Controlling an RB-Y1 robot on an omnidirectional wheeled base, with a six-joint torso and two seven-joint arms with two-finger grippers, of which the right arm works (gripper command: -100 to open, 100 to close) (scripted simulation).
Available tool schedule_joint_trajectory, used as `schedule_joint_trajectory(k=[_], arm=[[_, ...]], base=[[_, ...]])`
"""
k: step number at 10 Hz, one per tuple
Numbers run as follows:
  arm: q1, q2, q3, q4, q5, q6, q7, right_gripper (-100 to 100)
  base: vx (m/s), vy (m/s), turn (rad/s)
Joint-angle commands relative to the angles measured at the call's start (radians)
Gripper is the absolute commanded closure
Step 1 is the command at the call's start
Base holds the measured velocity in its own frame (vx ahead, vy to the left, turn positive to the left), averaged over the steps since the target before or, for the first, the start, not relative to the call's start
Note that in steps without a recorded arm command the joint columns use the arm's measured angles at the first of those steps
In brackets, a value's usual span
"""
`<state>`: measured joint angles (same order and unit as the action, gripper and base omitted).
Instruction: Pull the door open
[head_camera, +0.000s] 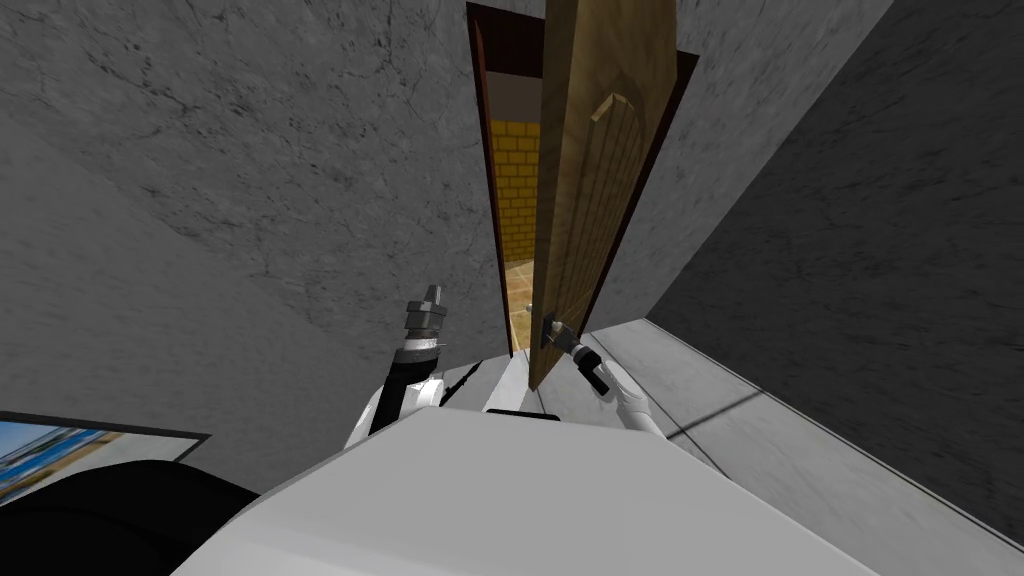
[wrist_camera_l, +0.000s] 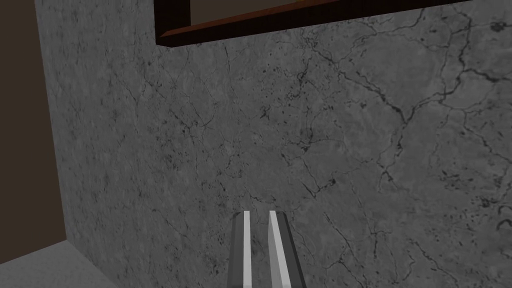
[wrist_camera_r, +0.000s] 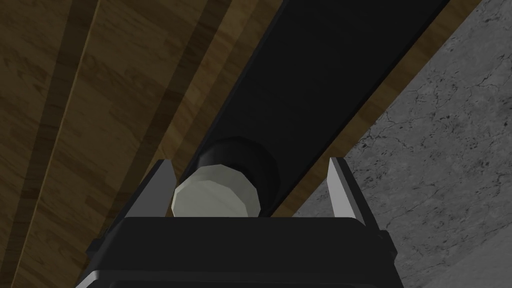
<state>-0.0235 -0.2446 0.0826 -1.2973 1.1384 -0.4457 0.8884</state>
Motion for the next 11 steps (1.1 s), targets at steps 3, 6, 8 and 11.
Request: schedule_joint_trajectory(k=[3, 6, 8, 11], arm=[[0.030, 0.017, 0.030, 0.016, 0.006, -0.021, 0.007, 100], [0.007, 0.008, 0.003, -0.003, 0.016, 0.017, 0.041, 100], [0.010, 0.000, 0.018, -0.009, 0.043, 0.045, 0.080, 100], [0.014, -0.011, 0.040, -0.018, 0.082, 0.085, 0.136, 100]], base=[[0.004, 0.001, 0.004], [-0.005, -0.025, 0.024], [-0.040, -0.133, 0.141], [-0.072, -0.123, 0.100]])
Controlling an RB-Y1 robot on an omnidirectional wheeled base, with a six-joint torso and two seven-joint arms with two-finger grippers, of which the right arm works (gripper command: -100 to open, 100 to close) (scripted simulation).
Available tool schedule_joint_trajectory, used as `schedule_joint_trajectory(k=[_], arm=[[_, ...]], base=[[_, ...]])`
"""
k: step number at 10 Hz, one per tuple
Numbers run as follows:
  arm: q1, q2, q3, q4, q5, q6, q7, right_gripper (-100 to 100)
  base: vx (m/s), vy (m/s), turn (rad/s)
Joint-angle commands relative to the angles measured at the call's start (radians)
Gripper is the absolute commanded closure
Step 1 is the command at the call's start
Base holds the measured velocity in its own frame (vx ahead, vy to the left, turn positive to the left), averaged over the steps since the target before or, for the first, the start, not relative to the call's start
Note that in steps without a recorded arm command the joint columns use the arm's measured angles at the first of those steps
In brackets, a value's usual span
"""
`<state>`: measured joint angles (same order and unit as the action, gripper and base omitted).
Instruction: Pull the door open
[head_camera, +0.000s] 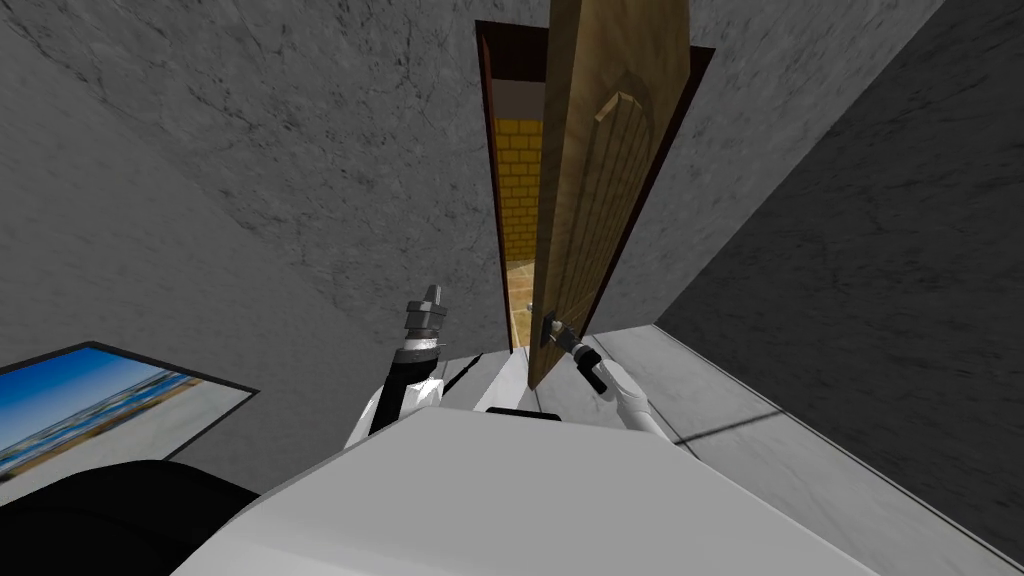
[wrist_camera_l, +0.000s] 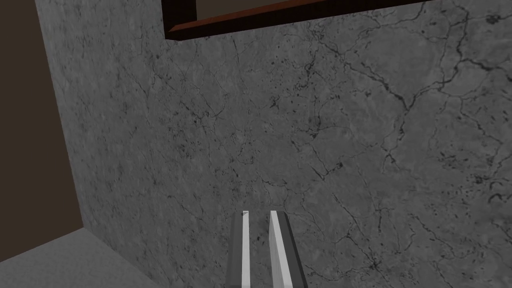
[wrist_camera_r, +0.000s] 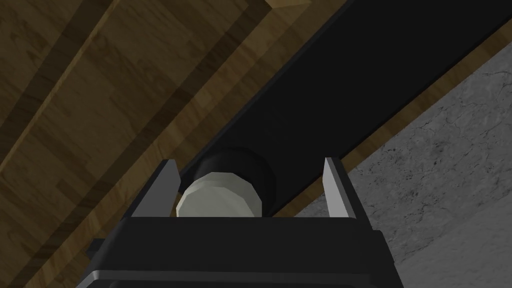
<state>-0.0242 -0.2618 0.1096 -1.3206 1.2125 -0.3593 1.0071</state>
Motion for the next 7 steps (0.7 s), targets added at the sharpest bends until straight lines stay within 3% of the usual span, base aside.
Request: schedule_joint_trajectory(k=[1, 4, 7], arm=[[0.016, 0.003, 0.019, 0.003, 0.018, 0.008, 0.032, 100], [0.018, 0.000, 0.026, 0.000, 0.031, 0.021, 0.049, 100], [0.022, -0.010, 0.046, -0.008, 0.068, 0.059, 0.102, 100]], base=[[-0.030, -0.082, 0.055], [-0.027, -0.036, 0.046], [-0.038, -0.068, 0.082]])
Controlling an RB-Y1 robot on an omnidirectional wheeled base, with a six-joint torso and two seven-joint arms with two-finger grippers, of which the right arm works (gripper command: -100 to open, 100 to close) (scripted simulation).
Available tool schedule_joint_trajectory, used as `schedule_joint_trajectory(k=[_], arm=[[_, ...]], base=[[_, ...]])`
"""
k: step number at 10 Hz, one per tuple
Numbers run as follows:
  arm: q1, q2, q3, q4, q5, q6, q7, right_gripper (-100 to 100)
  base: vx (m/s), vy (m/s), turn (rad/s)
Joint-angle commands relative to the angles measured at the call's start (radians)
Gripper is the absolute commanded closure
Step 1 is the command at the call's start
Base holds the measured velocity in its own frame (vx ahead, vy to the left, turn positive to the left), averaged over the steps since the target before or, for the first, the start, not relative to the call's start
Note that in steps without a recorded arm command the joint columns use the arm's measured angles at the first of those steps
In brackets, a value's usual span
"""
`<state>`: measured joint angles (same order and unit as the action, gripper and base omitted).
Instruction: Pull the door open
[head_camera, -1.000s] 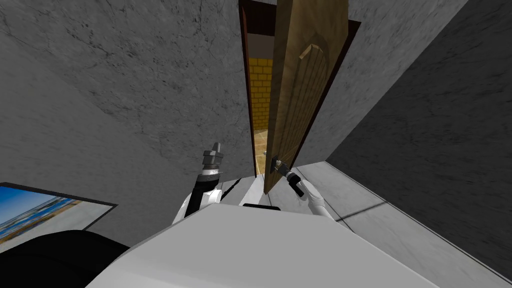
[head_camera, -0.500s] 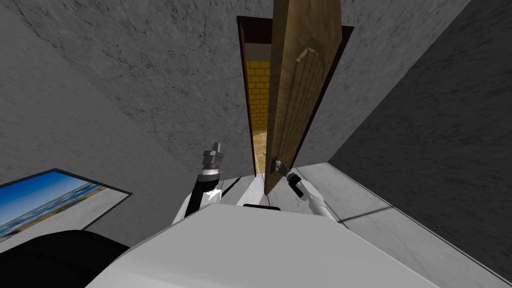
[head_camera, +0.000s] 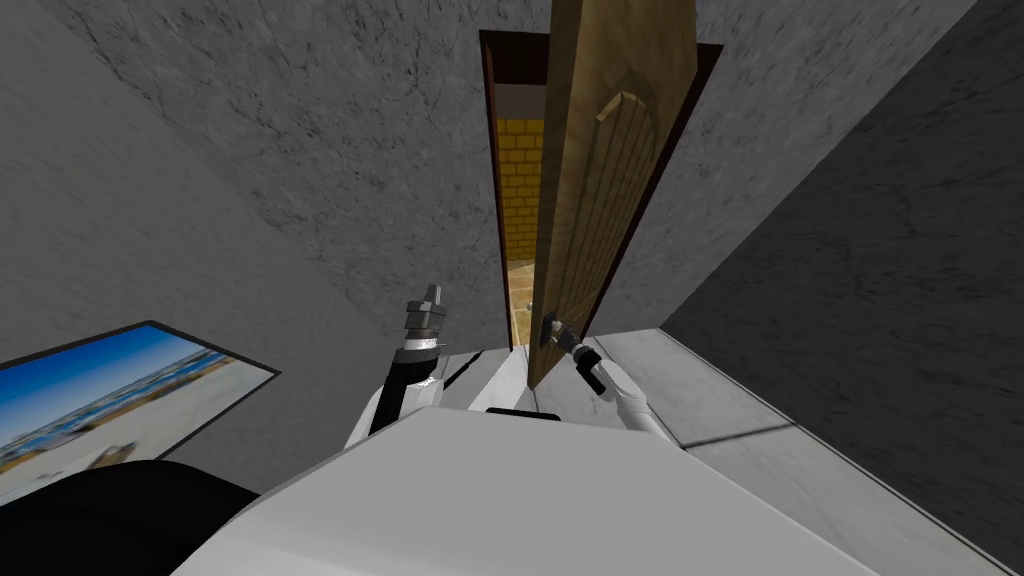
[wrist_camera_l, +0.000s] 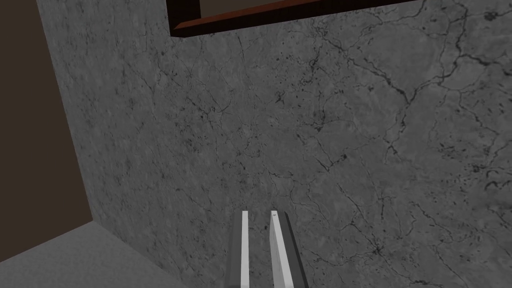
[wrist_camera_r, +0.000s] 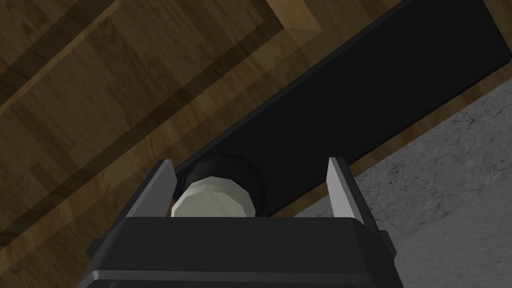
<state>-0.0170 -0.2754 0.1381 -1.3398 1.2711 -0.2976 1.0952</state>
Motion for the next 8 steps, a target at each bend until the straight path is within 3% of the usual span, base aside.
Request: schedule_joint_trajectory(k=[1, 3, 7, 8], arm=[[0.016, 0.000, 0.025, 0.008, 0.022, 0.010, 0.033, 100], [0.020, -0.008, 0.041, 0.001, 0.051, 0.040, 0.074, 100], [0.021, -0.012, 0.049, -0.002, 0.066, 0.054, 0.095, 100], [0.025, -0.020, 0.066, -0.009, 0.096, 0.084, 0.137, 100]], base=[[-0.045, -0.094, 0.122], [-0.062, -0.089, 0.108], [-0.021, -0.038, 0.031], [-0.042, -0.087, 0.179]])
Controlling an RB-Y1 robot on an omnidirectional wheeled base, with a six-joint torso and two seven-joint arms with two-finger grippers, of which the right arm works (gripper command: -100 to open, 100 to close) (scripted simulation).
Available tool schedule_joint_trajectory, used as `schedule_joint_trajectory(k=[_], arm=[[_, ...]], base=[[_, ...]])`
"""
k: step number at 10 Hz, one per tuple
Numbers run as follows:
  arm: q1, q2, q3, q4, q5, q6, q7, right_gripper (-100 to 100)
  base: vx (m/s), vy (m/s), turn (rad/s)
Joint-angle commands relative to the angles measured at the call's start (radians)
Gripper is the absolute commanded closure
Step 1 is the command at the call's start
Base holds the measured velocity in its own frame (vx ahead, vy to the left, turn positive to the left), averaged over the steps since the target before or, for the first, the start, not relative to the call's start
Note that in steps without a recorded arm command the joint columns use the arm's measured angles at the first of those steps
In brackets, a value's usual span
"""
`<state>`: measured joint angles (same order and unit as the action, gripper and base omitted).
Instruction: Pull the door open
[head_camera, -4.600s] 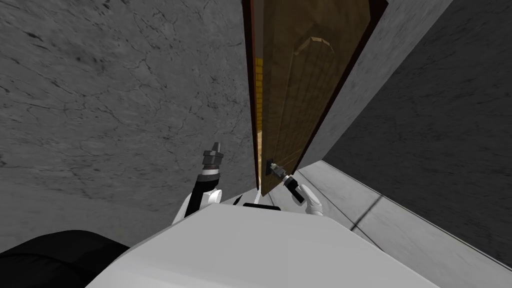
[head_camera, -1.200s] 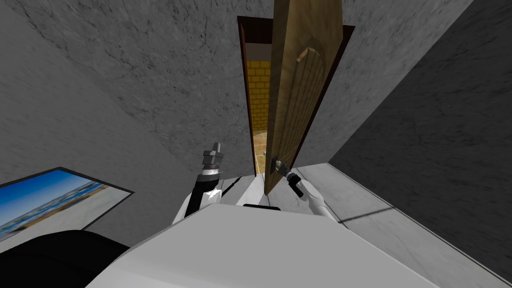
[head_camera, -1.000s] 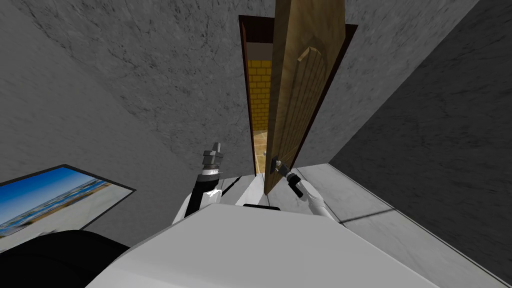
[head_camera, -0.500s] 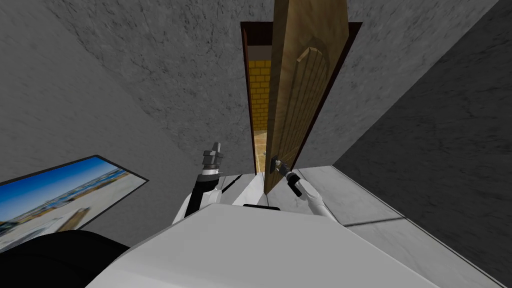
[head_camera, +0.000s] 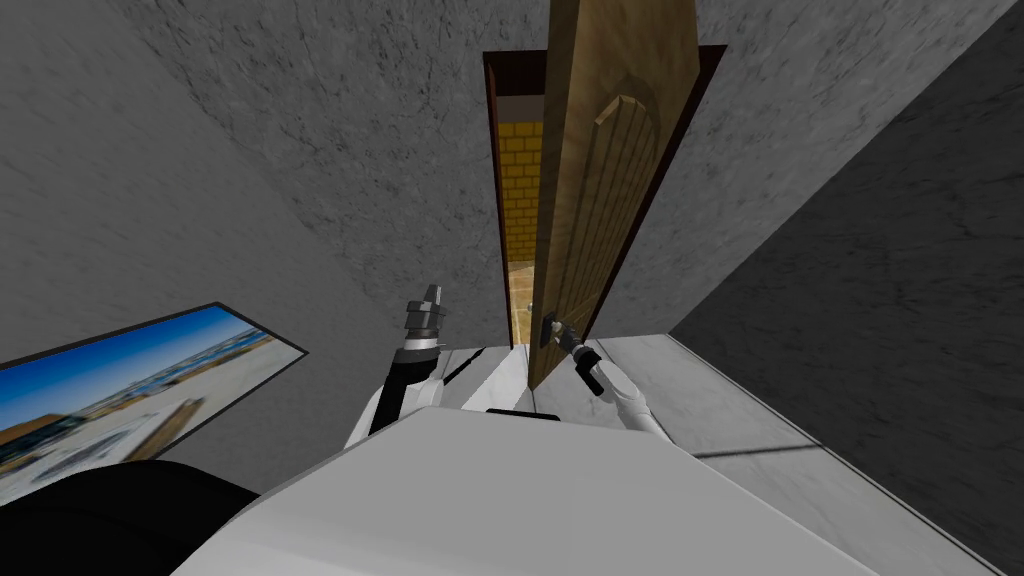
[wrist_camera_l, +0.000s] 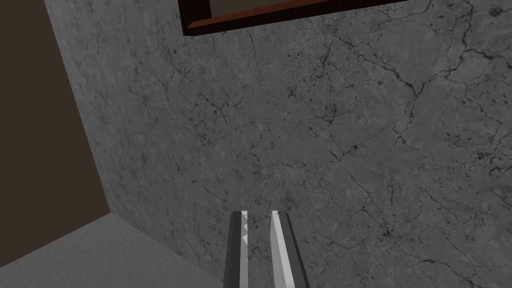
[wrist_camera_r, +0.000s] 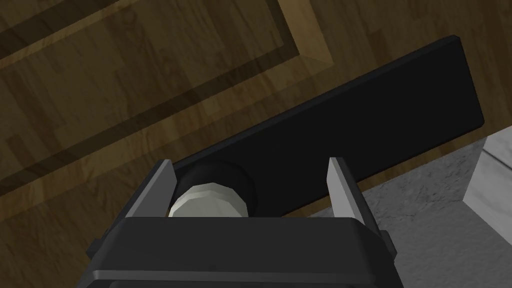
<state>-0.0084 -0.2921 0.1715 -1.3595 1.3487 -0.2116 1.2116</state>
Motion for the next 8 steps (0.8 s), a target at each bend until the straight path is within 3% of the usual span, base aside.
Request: schedule_joint_trajectory(k=[1, 2, 6, 8], arm=[[0.016, -0.004, 0.033, 0.010, 0.018, -0.002, 0.021, 100], [0.018, -0.008, 0.042, 0.007, 0.034, 0.014, 0.044, 100], [0.018, -0.008, 0.042, 0.007, 0.034, 0.014, 0.044, 100], [0.020, -0.012, 0.050, 0.003, 0.050, 0.031, 0.066, 100]], base=[[-0.046, -0.093, 0.109], [-0.044, -0.059, 0.071], [-0.015, -0.010, 0.002], [-0.015, -0.040, 0.065]])
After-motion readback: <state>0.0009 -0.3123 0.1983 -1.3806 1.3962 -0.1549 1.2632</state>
